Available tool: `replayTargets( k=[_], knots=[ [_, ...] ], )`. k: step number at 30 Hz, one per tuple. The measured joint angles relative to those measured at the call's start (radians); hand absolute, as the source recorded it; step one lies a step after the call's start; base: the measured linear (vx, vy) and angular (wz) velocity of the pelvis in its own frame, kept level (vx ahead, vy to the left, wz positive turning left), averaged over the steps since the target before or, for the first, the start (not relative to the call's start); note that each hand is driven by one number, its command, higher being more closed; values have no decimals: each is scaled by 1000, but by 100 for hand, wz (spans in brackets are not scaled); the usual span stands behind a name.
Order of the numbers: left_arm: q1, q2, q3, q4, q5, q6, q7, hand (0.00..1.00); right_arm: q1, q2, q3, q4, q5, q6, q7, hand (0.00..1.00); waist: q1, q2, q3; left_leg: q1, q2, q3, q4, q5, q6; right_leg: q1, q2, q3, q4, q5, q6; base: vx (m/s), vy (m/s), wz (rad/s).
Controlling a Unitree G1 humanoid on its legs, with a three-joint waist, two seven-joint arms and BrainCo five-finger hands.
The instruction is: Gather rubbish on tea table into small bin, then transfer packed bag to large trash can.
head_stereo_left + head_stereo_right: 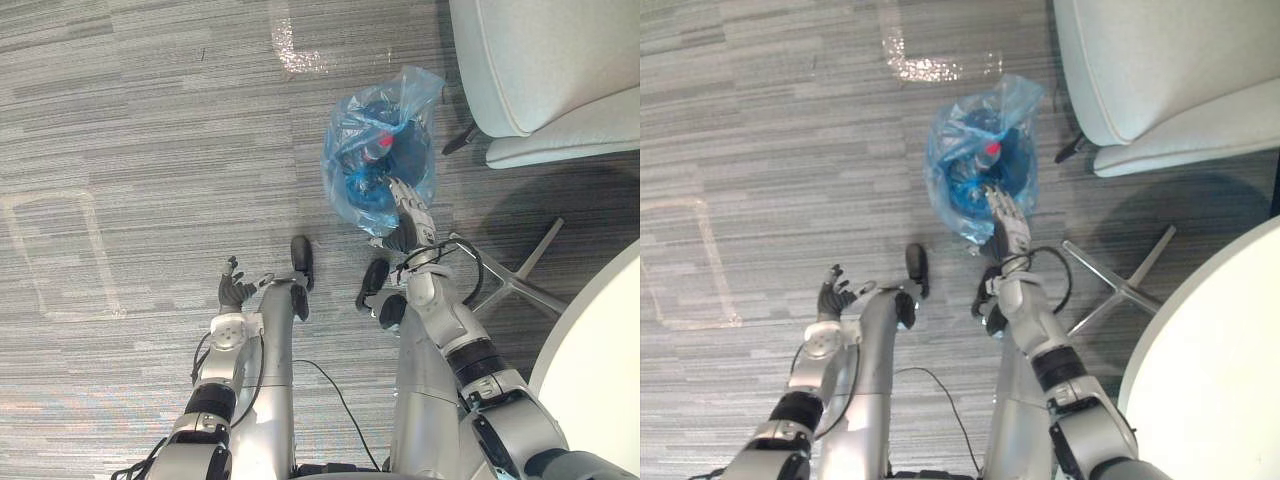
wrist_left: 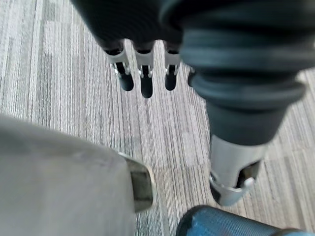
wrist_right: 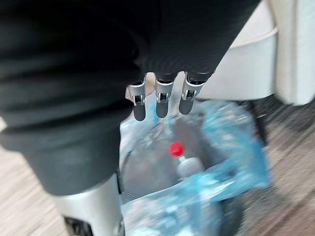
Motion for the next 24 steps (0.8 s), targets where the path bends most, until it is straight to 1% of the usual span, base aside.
replayTargets(
  k=[3,6,9,12,17,23,24],
  knots=[
    [-14,0,2,1,-2,-1,12,0,-21,1,-7,53,-38,35,-24,0,0,0,0,-19,1,-1,-1,0,1,-16,3,-1,-4,1,0,-10,4,0],
    [-27,0,7,2,-6,-1,20,0,-40,1,-8,72,-43,51,-27,0,0,0,0,-39,1,-2,0,5,9,-36,3,-1,-4,1,0,0,0,0],
    [-44,-2,21,19,-20,-1,28,0,-70,6,-7,126,-87,72,-28,0,0,0,0,-51,1,-3,4,5,9,-48,3,-1,1,0,0,0,0,0],
    [-55,-4,30,21,-23,-3,29,0,-87,7,-7,141,-118,84,-27,0,0,0,0,-67,1,-4,6,5,9,-63,3,-1,6,0,0,0,0,0],
    [-87,-2,39,26,-50,-5,30,0,-136,24,-7,208,-121,98,-22,0,2,0,0,-113,1,-7,18,5,9,-111,1,0,24,-1,0,-35,15,1],
    [-112,-4,40,28,-75,-8,30,0,-186,75,-2,249,-123,108,-16,0,13,1,-1,-150,-3,-15,23,11,2,-147,-1,-1,41,-2,-2,-49,23,4],
    [-113,-4,40,28,-79,-9,30,0,-190,77,-1,249,-123,108,-16,100,13,1,-1,-153,-3,-16,23,11,1,-150,-2,-1,42,-2,-3,-88,43,12]
  ],
)
